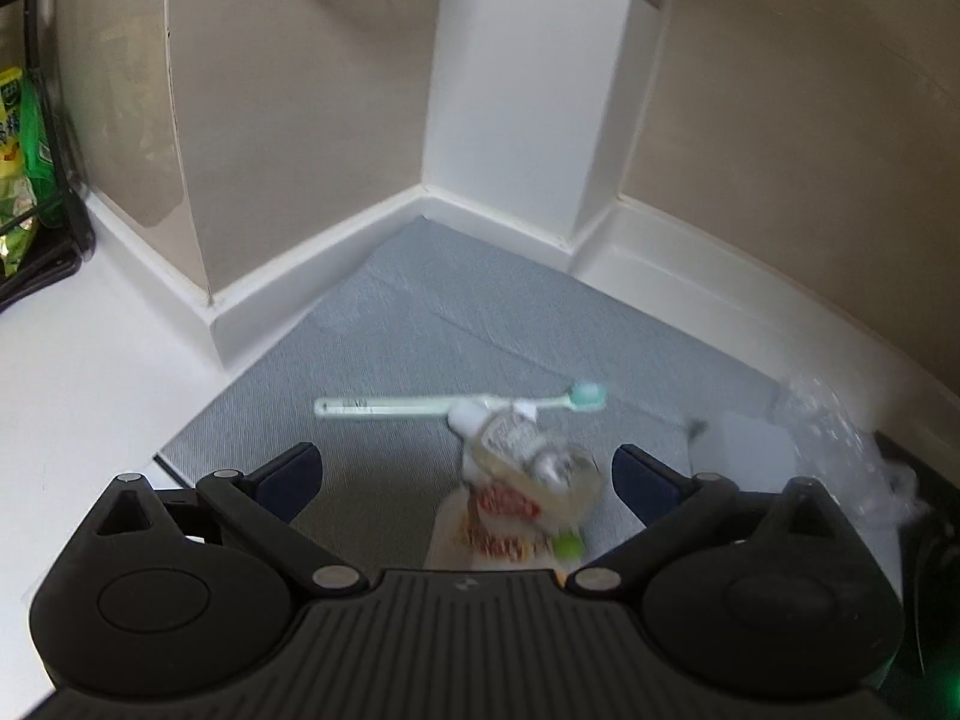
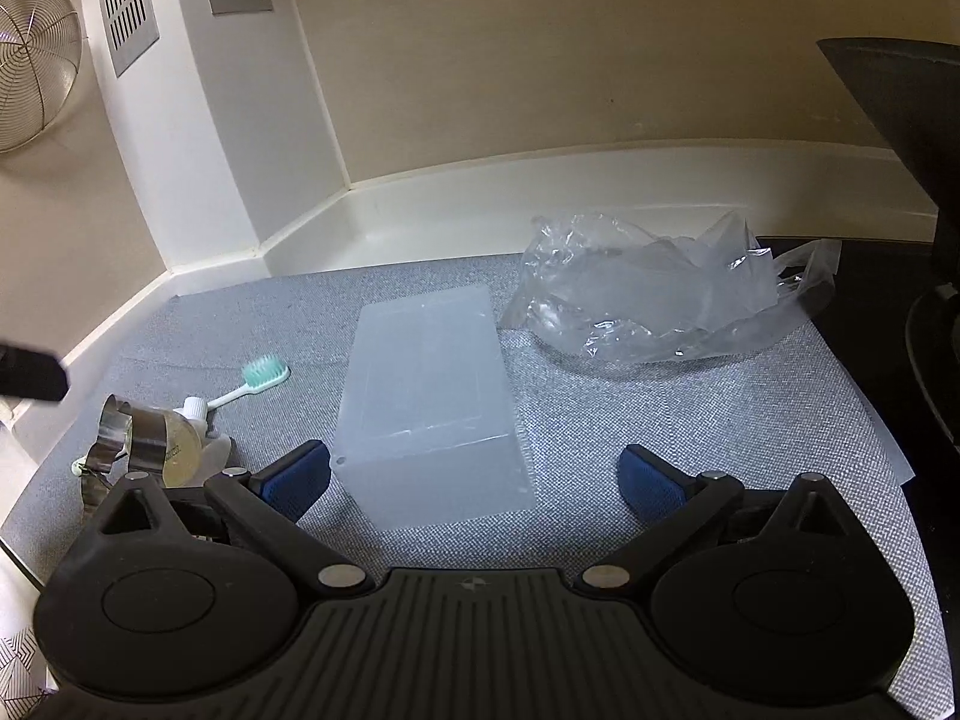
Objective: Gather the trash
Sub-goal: 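Grasp the metal cookie cutter with left gripper while right gripper grasps the clear plastic box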
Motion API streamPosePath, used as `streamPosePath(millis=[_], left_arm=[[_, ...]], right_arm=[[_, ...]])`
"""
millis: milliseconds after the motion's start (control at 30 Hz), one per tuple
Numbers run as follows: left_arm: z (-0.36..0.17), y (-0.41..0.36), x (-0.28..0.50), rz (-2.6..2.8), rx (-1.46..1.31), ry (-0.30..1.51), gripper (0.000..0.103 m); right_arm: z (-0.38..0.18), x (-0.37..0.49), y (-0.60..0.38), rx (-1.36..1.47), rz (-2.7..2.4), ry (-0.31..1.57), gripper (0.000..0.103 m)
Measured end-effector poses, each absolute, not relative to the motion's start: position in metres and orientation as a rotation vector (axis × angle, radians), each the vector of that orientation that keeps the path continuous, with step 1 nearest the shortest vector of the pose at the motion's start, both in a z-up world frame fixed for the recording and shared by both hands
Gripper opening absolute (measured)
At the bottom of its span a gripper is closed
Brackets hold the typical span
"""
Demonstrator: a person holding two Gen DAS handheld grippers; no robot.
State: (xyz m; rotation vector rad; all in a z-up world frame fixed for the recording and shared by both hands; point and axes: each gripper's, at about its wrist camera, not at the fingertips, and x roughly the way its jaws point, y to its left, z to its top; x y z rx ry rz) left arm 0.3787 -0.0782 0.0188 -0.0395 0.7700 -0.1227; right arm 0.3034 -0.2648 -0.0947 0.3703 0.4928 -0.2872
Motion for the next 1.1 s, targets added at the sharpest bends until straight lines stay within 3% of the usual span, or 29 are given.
streamPosePath(millis=[567, 867, 900, 933, 967, 1100], left_arm=[[-0.009, -0.109, 0.426, -0.140, -0.082, 0.887, 0.103], [0.032, -0.140, 0.407, -0.261, -0.014, 0.786, 0.103], [0.037, -0.147, 0.404, -0.291, 0.002, 0.780, 0.103], [0.041, -0.154, 0.402, -0.321, 0.022, 0.775, 0.103], [0.045, -0.162, 0.400, -0.348, 0.044, 0.774, 0.103], [0.047, -0.185, 0.399, -0.375, 0.112, 0.774, 0.103]], right_arm=[[-0.096, 0.304, -0.265, 0.373, -0.286, 0.494, 0.102], [-0.095, 0.302, -0.266, 0.384, -0.302, 0.484, 0.101], [-0.095, 0.301, -0.266, 0.387, -0.307, 0.481, 0.099], [-0.095, 0.300, -0.266, 0.383, -0.317, 0.479, 0.090], [-0.095, 0.298, -0.266, 0.378, -0.322, 0.474, 0.066], [-0.094, 0.294, -0.270, 0.379, -0.346, 0.469, 0.064]])
